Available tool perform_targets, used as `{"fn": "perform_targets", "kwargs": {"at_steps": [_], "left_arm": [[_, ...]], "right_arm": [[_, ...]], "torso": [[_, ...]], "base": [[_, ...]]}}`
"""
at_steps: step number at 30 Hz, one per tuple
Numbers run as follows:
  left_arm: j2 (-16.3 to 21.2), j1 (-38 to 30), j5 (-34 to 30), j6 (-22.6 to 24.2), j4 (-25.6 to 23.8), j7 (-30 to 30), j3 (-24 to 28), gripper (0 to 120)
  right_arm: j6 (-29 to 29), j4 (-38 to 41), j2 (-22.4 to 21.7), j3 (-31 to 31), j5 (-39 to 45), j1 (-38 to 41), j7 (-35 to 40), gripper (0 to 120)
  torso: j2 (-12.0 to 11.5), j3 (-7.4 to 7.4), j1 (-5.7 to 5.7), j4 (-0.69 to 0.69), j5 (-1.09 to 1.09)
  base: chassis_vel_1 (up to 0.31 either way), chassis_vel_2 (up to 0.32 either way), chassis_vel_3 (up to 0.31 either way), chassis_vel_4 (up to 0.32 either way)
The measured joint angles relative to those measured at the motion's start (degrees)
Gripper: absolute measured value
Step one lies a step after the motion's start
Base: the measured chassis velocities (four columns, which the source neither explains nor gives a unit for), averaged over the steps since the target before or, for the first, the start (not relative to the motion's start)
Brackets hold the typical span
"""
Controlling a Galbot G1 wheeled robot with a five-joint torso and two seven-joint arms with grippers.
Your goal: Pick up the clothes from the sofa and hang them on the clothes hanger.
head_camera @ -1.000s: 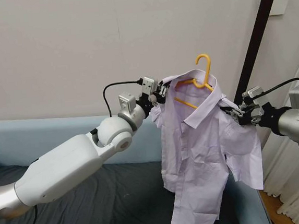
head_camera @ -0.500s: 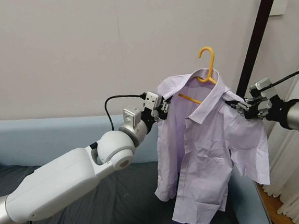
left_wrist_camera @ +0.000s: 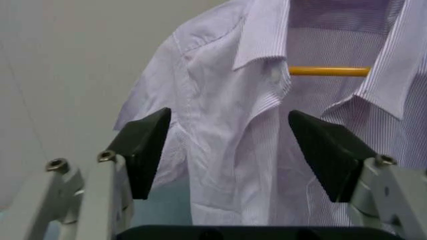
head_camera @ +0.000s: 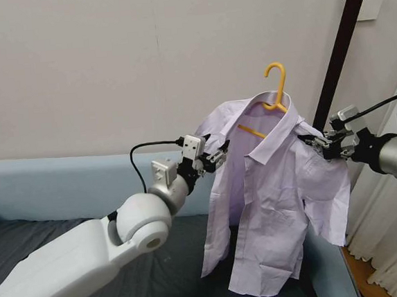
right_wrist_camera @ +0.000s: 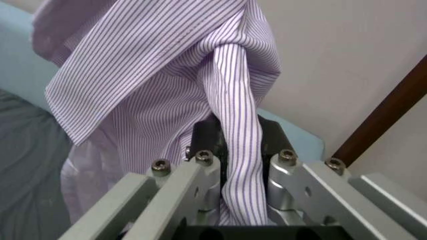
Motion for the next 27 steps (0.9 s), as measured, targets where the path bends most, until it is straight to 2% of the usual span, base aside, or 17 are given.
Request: {"fn": "perform_targets", "kwargs": {"at_steps": [3,4,6,7,9,11,13,16,17,22,23,26,27], "left_arm": [[1.54,5.15,0.39,-1.51,-1.54,0.94,-2.94,86],[2.02,8.38,0.44,-2.66,-2.24,1.19,-5.64,90],[2.18,16.73,0.29,-5.82,-3.95,1.75,-14.18,98],[2.18,16.73,0.29,-5.82,-3.95,1.75,-14.18,98],[1.7,25.45,2.47,-6.92,-5.18,2.15,-21.55,100],[1.63,27.97,3.33,-7.21,-5.6,2.21,-23.38,100],[1.02,35.61,6.14,-7.93,-6.34,2.58,-28.0,100],[-0.98,46.02,11.74,-10.18,-6.08,3.94,-32.52,100],[-0.98,46.02,11.74,-10.18,-6.08,3.94,-32.52,100],[-7.8,61.19,24.32,-17.97,-1.84,8.93,-38.74,100],[-7.8,61.19,24.32,-17.97,-1.84,8.93,-38.74,100],[-10.52,67.77,29.4,-25.2,1.9,12.84,-43.01,100],[-10.52,67.77,29.4,-25.2,1.9,12.84,-43.01,100]], "right_arm": [[-0.47,0.05,0.12,0.08,0.92,0.02,0.42,7],[-0.58,0.17,0.33,0.25,1.72,0.11,0.88,7],[-0.58,0.59,1.04,0.98,3.63,0.16,2.45,7],[-0.58,0.59,1.04,0.98,3.63,0.16,2.45,7],[-0.58,0.83,1.2,1.56,4.49,-0.23,3.32,7],[-0.59,0.86,1.2,1.75,4.67,-0.35,3.49,7],[-0.68,0.88,1.17,2.4,5.28,-0.62,4.14,7],[-0.76,1.32,1.12,3.14,5.72,-0.79,5.06,7],[-0.76,1.32,1.12,3.14,5.72,-0.79,5.06,7],[-0.77,2.68,1.72,3.81,5.78,-1.25,6.21,7],[-0.77,2.68,1.72,3.81,5.78,-1.25,6.21,7],[-0.81,3.39,2.54,3.9,5.66,-1.6,7.65,7],[-0.81,3.39,2.54,3.9,5.66,-1.6,7.65,7]], "torso": [[0.0,0.0,0.0,0.0,-0.01],[0.0,0.0,0.0,0.0,-0.03],[0.0,-0.01,0.0,-0.01,0.0],[0.0,-0.01,0.0,-0.01,0.0],[0.0,0.0,0.0,0.0,-0.02],[0.0,0.0,0.0,-0.01,-0.02],[0.0,-0.01,0.0,-0.01,-0.01],[0.0,-0.01,0.0,-0.03,0.0],[0.0,-0.01,0.0,-0.03,0.0],[0.0,0.0,-0.01,0.0,-0.01],[0.0,0.0,-0.01,0.0,-0.01],[0.0,0.0,0.0,-0.02,0.0],[0.0,0.0,0.0,-0.02,0.0]], "base": [[0.0,0.0,0.0,0.0],[0.0,0.0,0.0,0.0],[0.0,0.0,0.0,0.0],[0.0,0.0,0.0,0.0],[0.0,0.0,0.0,0.0],[0.0,0.0,0.0,0.0],[0.0,0.0,0.0,0.0],[0.0,0.0,0.0,0.0],[0.0,0.0,0.0,0.0],[0.0,0.0,0.0,0.0],[0.0,0.0,0.0,0.0],[0.0,0.0,0.0,0.0],[0.0,0.0,0.0,0.0]]}}
